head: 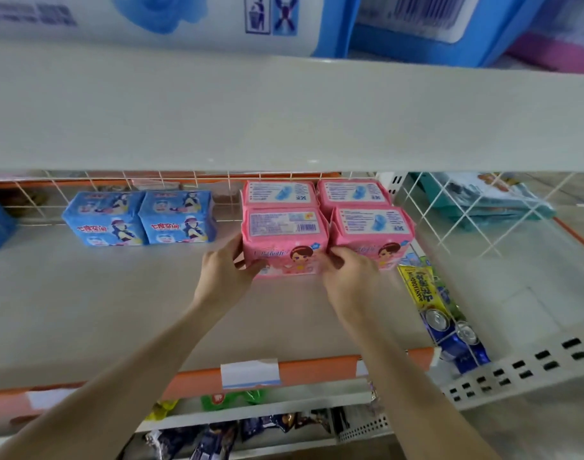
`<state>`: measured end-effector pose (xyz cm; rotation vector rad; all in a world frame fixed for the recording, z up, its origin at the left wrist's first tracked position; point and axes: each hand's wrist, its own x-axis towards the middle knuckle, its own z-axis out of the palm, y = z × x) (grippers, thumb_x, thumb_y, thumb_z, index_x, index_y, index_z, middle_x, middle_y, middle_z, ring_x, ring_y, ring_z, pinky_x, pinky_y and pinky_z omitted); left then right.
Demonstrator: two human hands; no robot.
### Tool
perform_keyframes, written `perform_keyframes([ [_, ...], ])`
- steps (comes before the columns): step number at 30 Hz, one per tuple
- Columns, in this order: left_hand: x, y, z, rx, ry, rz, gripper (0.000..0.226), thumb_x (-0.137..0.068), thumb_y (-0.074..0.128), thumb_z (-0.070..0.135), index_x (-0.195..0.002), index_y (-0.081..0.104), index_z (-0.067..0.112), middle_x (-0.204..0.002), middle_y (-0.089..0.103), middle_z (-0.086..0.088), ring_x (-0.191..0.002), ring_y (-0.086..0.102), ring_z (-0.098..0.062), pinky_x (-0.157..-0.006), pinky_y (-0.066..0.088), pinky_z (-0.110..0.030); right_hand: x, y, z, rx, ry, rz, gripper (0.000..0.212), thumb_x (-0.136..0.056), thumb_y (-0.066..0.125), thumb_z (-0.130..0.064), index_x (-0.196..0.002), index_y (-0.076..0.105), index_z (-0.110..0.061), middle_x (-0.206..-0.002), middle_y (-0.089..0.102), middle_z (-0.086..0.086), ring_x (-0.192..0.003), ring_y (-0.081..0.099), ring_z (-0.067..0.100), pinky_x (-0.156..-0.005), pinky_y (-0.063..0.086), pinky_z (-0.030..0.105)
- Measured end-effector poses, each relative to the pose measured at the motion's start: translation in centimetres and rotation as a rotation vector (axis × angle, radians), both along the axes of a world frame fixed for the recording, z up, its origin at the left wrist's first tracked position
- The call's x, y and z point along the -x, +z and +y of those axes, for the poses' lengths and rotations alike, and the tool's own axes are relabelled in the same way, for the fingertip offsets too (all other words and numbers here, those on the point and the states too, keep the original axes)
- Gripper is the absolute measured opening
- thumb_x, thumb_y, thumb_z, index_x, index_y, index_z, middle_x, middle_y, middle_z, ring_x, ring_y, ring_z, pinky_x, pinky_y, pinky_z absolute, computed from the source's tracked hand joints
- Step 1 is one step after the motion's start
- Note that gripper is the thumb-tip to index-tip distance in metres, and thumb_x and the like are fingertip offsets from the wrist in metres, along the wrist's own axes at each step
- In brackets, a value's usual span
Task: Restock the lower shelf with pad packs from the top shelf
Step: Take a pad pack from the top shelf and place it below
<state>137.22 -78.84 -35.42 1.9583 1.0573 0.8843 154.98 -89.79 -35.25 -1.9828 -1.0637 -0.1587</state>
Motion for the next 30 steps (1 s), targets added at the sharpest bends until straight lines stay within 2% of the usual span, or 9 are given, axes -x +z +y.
perform_keyframes([
  [2,0.4,0.3,-0.1,0.004,-0.005,0.045,0.061,-0.079,0.083,0.030,-0.133,0.056,0.023,-0.116,0.071,0.008,-0.101,0.067,-0.003,-0.094,0.056,-0.030,-1.2,1.3,-1.9,-0.131,-0.061,-0.089,0.018,-0.087,0.074,-0.028,-0.094,0.075,-0.011,-0.080,0.074,0.002,-0.067,0.066,0.017,-0.060,0.056,0.033],
  [5,0.6,0.7,0.1,0.051,0.044,0.088,0.086,-0.072,0.086,0.045,-0.141,0.041,0.024,-0.138,0.060,-0.002,-0.122,0.059,-0.020,-0.102,0.051,-0.045,-5.1,2.8,-3.5,-0.173,-0.177,-0.158,0.045,-0.084,0.071,-0.038,-0.119,0.065,-0.010,-0.116,0.066,0.009,-0.106,0.058,0.027,-0.087,0.049,0.037],
  [8,0.1,1.3,0.5,0.054,0.057,0.116,0.092,-0.066,0.090,0.047,-0.138,0.036,0.026,-0.138,0.059,-0.001,-0.123,0.059,-0.023,-0.102,0.050,-0.050,-8.9,3.1,-3.0,0.217,-0.069,-0.048,0.086,-0.074,0.073,-0.059,-0.146,0.039,-0.026,-0.148,0.040,0.012,-0.139,0.030,0.035,-0.113,0.029,0.053],
  [10,-0.3,1.6,1.0,0.061,0.036,0.136,0.092,-0.065,0.090,0.047,-0.137,0.036,0.027,-0.133,0.062,0.002,-0.117,0.062,-0.020,-0.099,0.052,-0.049,-9.7,2.7,-2.7,0.389,0.060,-0.010,0.100,-0.071,0.077,-0.062,-0.153,0.029,-0.031,-0.159,0.023,0.008,-0.146,0.018,0.036,-0.115,0.024,0.059],
  [15,-0.8,1.7,1.7,0.025,-0.044,0.210,0.087,-0.069,0.088,0.043,-0.140,0.043,0.023,-0.122,0.068,0.006,-0.099,0.066,-0.009,-0.092,0.051,-0.030,-9.4,2.0,-2.4,0.304,0.125,-0.016,0.090,-0.071,0.077,-0.055,-0.148,0.043,-0.023,-0.162,0.019,0.009,-0.147,0.021,0.036,-0.116,0.024,0.059],
  [18,-1.2,1.7,1.7,0.017,-0.043,0.233,0.078,-0.072,0.086,0.043,-0.137,0.049,0.020,-0.121,0.070,0.002,-0.105,0.067,-0.018,-0.095,0.052,-0.035,-8.7,1.8,-2.1,0.262,0.137,-0.004,0.091,-0.068,0.068,-0.065,-0.147,0.045,-0.025,-0.162,0.019,0.007,-0.146,0.019,0.035,-0.116,0.025,0.057],
  [23,-1.7,1.7,1.8,0.012,-0.033,0.238,0.075,-0.072,0.085,0.045,-0.135,0.054,0.020,-0.119,0.071,0.003,-0.102,0.067,-0.017,-0.095,0.054,-0.038,-7.5,1.3,-1.2,0.215,0.105,-0.042,0.079,-0.078,0.078,-0.047,-0.146,0.045,-0.024,-0.161,0.017,0.008,-0.138,0.023,0.033,-0.110,0.030,0.043],
  [26,-2.2,1.6,2.0,0.026,0.009,0.211,0.071,-0.071,0.087,0.041,-0.132,0.056,0.020,-0.117,0.071,0.004,-0.097,0.066,-0.014,-0.091,0.056,-0.035,-7.1,1.1,-0.8,0.192,0.083,-0.047,0.077,-0.080,0.080,-0.039,-0.146,0.045,-0.023,-0.162,0.016,0.008,-0.137,0.023,0.031,-0.105,0.021,0.028],
  [30,-2.5,1.2,2.1,0.011,0.027,0.185,0.068,-0.070,0.089,0.036,-0.128,0.059,0.019,-0.113,0.072,0.003,-0.095,0.067,-0.016,-0.086,0.056,-0.032,-7.1,1.5,-0.7,0.224,0.078,-0.050,0.079,-0.080,0.078,-0.044,-0.148,0.043,-0.025,-0.163,0.013,0.007,-0.139,0.022,0.031,-0.104,0.019,0.028],
])
